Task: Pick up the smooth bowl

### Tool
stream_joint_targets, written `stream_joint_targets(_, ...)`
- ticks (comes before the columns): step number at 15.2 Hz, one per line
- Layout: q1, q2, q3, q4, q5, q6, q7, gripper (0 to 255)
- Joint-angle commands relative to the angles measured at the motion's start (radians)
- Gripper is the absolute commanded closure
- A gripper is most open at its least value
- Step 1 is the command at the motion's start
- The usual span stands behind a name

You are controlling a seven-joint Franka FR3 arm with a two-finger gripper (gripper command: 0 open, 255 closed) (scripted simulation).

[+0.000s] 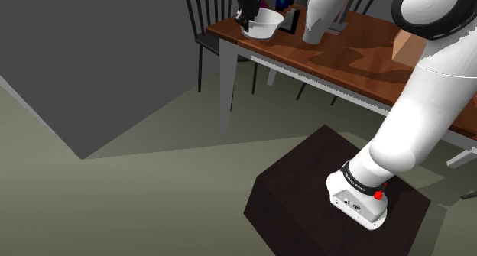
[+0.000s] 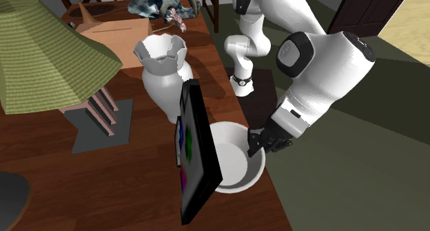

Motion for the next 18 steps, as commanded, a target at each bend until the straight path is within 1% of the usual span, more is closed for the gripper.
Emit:
stream_joint_targets(1, 0.000, -0.002, 0.000, -0.004, 0.000, 0.001, 0.000, 255)
stream_joint_targets(9, 0.008, 0.005, 0.003, 0.111, 0.009, -0.100, -0.039, 255)
stream_joint_targets(16, 0.018, 0.027, 0.006, 0.233, 0.010, -0.196, -0.073, 255)
stream_joint_targets(18, 0.019, 0.027, 0.005, 0.236, 0.010, -0.198, -0.074, 255)
